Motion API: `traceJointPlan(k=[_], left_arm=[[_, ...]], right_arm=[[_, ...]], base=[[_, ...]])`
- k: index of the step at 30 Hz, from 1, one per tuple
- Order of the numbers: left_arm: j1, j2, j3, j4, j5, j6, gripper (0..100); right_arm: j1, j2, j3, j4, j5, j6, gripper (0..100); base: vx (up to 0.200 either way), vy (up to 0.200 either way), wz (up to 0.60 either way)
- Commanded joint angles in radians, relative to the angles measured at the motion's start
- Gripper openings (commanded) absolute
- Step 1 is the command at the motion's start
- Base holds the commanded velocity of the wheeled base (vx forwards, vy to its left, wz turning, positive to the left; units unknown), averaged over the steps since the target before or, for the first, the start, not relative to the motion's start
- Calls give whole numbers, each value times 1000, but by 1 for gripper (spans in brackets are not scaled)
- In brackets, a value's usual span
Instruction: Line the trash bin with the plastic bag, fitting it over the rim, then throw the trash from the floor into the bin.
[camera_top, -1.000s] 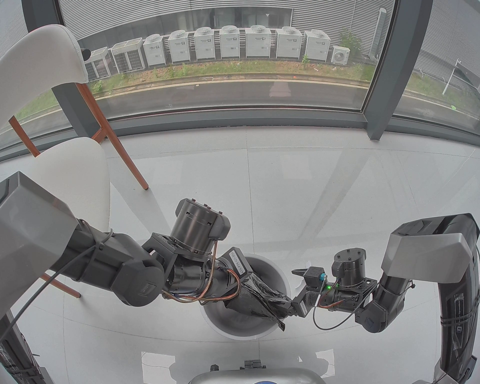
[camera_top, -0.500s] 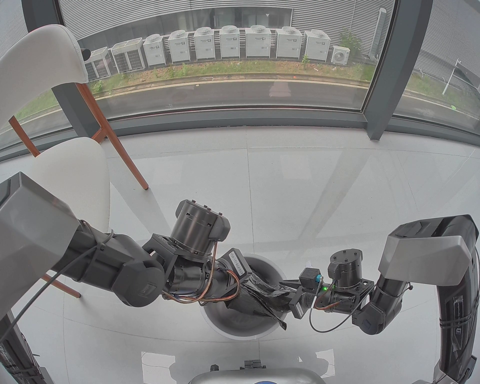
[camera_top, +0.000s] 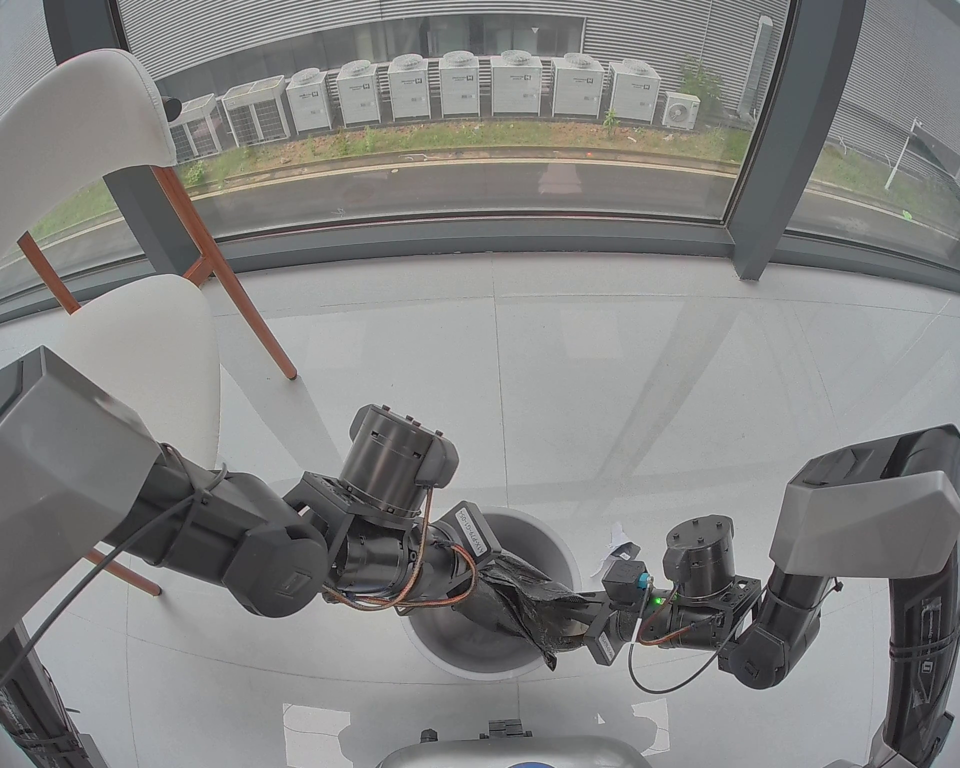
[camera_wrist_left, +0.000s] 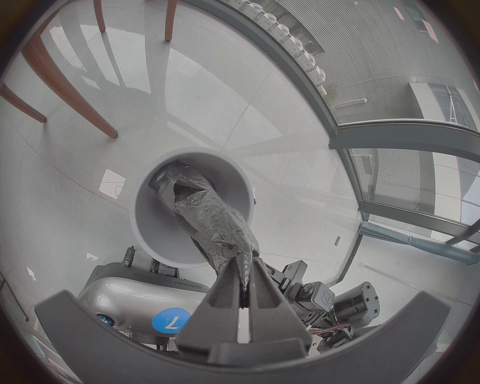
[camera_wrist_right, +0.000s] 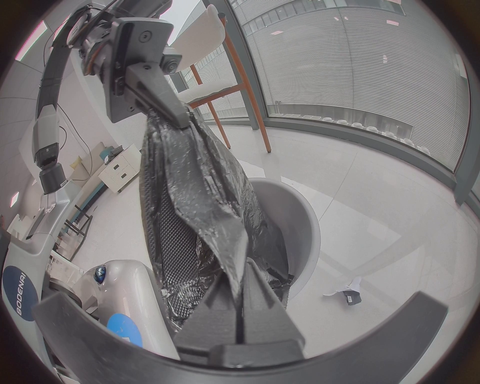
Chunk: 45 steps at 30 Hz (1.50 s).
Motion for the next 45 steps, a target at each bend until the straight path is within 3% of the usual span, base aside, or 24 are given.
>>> traceJointPlan(k=[1,28,29,45], left_arm=[[-3,1,-5,-1,1,0,0],[-36,32,2,2,8,-2,0],[-36,30,4,4,7,0,100],[-4,-72,24,36,34,21,100]], right_arm=[[4,-19,20,-1,2,1,0],[-41,-22,14,3,1,6,0],[-42,-22,12,3,1,6,0],[-77,-74,-126,85,5,47,0]], base=[[0,0,0],[0,0,0],[0,0,0],[0,0,0]])
